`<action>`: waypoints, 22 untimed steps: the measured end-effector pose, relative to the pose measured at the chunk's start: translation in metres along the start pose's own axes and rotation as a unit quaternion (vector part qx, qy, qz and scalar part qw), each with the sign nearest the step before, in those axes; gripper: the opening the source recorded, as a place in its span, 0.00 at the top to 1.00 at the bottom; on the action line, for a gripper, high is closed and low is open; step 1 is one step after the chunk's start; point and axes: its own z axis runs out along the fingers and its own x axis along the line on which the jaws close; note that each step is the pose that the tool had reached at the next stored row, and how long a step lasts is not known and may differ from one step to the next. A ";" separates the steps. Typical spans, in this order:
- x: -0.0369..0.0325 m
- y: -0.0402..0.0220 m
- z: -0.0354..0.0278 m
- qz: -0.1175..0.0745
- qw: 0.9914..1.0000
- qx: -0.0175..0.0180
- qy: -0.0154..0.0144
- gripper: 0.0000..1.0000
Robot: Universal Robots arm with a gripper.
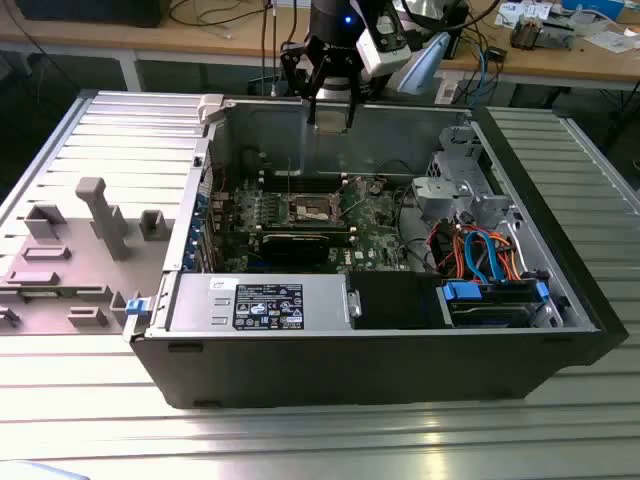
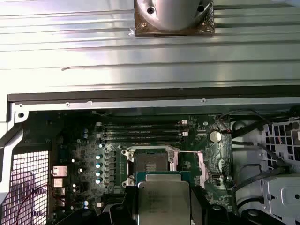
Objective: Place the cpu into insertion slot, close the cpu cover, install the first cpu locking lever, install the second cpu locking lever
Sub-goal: 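Place the cpu into insertion slot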
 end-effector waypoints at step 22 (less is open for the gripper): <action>0.0007 -0.0005 0.0002 0.019 1.000 0.000 -0.002 0.46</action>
